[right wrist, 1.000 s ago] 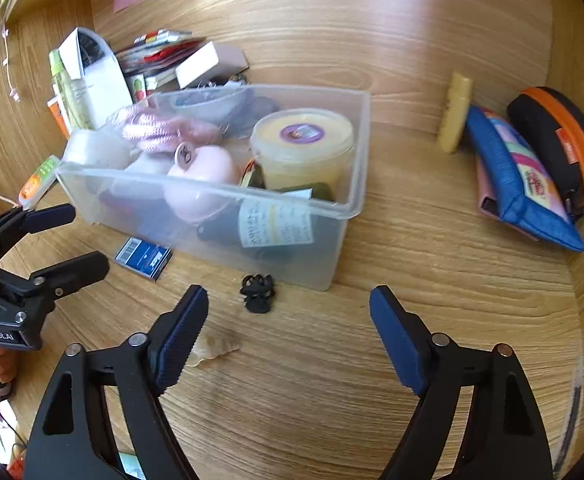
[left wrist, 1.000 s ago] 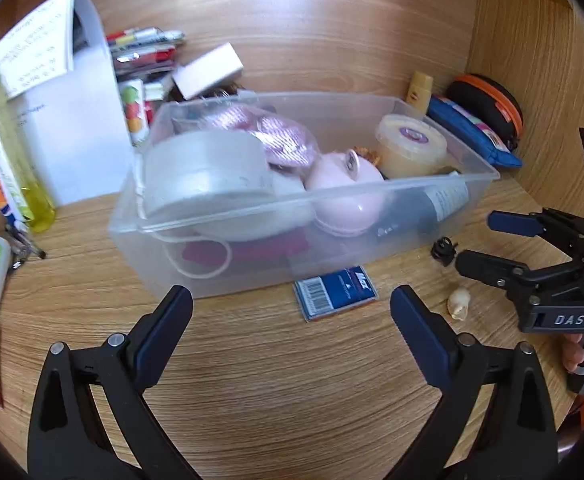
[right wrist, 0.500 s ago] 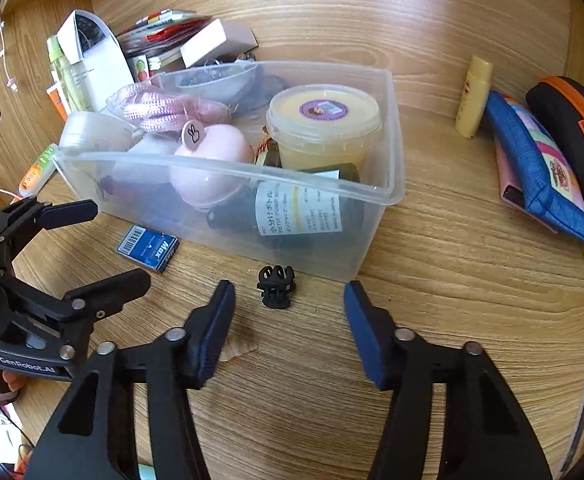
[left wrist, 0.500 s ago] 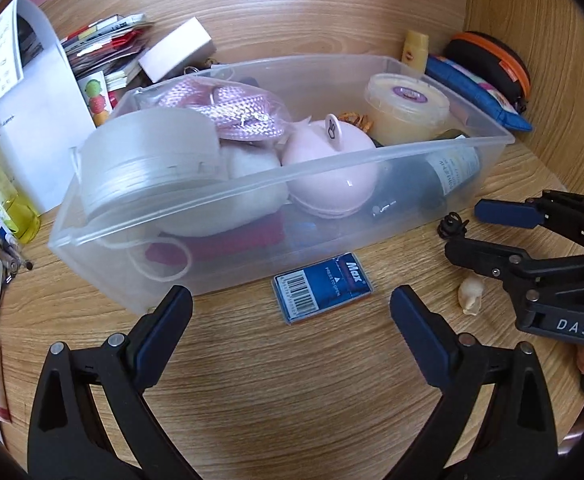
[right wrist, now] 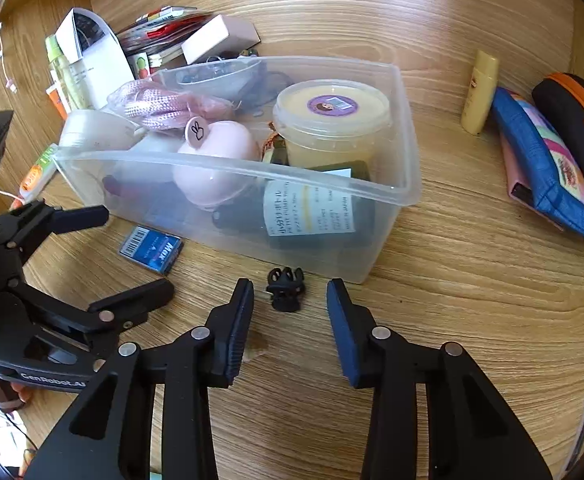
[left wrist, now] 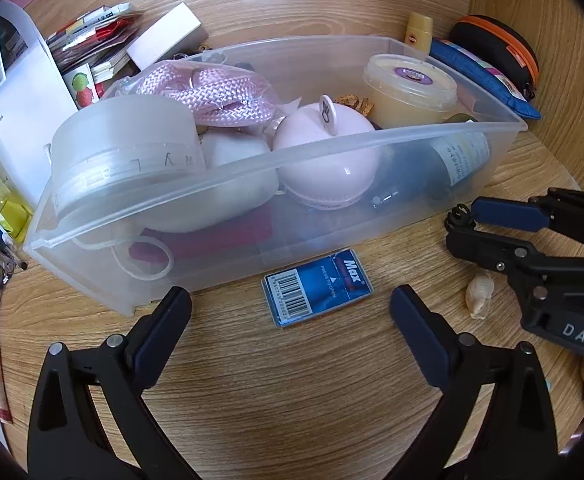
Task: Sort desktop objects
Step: 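Grasp the black hair clip with the right tool while the left tool grasps the blue Max card, then lift the black hair clip with the right tool while the left tool lifts the blue card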
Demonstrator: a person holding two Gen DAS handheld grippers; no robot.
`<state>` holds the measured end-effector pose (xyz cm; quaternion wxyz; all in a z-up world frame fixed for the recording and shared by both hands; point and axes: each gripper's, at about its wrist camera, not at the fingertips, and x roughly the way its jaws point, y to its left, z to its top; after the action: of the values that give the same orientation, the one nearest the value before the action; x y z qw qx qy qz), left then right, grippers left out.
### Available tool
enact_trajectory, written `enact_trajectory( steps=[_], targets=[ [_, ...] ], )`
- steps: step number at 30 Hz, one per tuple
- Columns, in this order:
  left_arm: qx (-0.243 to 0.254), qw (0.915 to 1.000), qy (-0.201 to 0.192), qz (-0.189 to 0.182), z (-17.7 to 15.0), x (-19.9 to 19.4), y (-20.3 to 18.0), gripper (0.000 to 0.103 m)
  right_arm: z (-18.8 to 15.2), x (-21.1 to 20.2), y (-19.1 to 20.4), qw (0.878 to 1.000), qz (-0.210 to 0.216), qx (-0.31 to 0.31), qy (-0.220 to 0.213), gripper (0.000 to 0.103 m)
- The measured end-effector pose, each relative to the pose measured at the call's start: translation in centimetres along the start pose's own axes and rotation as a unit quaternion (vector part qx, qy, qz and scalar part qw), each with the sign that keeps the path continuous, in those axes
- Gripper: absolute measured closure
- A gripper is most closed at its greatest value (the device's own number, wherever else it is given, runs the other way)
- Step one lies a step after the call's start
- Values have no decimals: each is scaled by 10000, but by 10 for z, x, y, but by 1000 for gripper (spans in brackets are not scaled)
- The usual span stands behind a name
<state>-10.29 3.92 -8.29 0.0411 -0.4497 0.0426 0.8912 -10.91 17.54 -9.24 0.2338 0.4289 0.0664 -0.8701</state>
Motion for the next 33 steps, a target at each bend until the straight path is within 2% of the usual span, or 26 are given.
enact_trajectory(
  steps=[3, 6, 10, 11, 17, 26, 33],
  targets=[
    [-48, 10000, -1, 28, 1, 1, 0, 3, 1, 0, 5, 10000, 43, -34, 5, 78],
    [-107, 9999, -16, 44, 2, 0, 0, 8, 1, 0, 10, 9999, 84, -80, 14, 85],
    [-206, 9998, -25, -48, 2, -2, 4, 18, 1, -1, 12, 9999, 120, -84, 16, 85],
    [-229, 9997, -51, -15, 2, -3, 5, 25, 2, -1, 12, 9999, 139, -89, 16, 85],
    [-213, 9996, -156, -40, -1, -9, 6, 53, 1, -4, 19, 9993, 253, -258, -39, 85],
    [-258, 9992, -202, -214, 0, -11, 7, 54, -1, -15, 22, 9988, 243, -351, -253, 85],
    [-350, 9974, -521, -347, -4, -26, 11, 54, -2, -25, 22, 9983, 217, -353, -399, 85]
  ],
)
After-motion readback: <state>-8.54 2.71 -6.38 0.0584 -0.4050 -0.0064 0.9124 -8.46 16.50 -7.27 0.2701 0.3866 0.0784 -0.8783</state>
